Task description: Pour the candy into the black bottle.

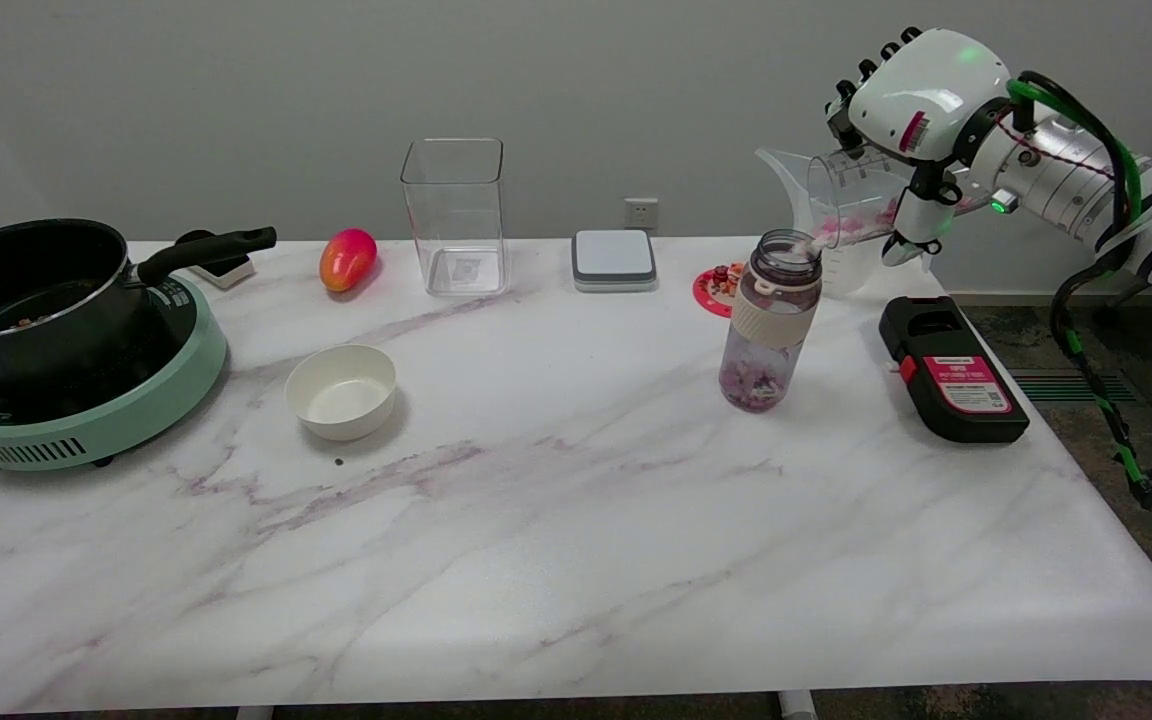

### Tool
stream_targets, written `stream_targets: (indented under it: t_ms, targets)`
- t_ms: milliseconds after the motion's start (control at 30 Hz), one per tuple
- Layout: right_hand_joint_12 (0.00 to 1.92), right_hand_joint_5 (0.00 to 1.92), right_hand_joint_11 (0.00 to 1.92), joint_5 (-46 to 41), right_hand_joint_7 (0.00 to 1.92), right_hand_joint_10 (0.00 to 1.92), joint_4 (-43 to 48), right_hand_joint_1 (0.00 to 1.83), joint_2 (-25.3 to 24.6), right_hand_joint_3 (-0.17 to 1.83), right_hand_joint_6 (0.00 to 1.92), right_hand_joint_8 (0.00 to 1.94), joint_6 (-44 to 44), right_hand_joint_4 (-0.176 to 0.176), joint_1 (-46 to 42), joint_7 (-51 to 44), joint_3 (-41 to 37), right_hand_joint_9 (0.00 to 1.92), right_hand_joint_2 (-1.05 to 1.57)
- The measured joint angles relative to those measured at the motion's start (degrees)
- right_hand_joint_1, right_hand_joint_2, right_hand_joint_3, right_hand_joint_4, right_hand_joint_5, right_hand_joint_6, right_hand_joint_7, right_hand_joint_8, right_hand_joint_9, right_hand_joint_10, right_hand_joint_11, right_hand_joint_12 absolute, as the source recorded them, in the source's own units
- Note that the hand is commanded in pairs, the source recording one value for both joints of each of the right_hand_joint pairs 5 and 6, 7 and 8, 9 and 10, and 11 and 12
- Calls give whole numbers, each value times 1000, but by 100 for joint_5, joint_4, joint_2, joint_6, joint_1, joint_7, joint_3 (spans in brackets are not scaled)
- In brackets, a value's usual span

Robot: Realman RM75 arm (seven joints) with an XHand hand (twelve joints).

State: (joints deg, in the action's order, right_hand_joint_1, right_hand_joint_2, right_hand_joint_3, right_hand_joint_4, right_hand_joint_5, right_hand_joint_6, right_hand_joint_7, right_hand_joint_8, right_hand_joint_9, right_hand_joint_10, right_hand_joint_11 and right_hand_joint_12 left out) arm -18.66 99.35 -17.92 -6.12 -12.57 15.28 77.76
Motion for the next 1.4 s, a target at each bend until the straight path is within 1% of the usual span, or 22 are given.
stream_targets:
  t_ms: [1400]
  targets:
    - [1229,1246,1229,86,1505,1468,12,1465,104,1007,1246,1505,101,0,45,-13,53,1468,918]
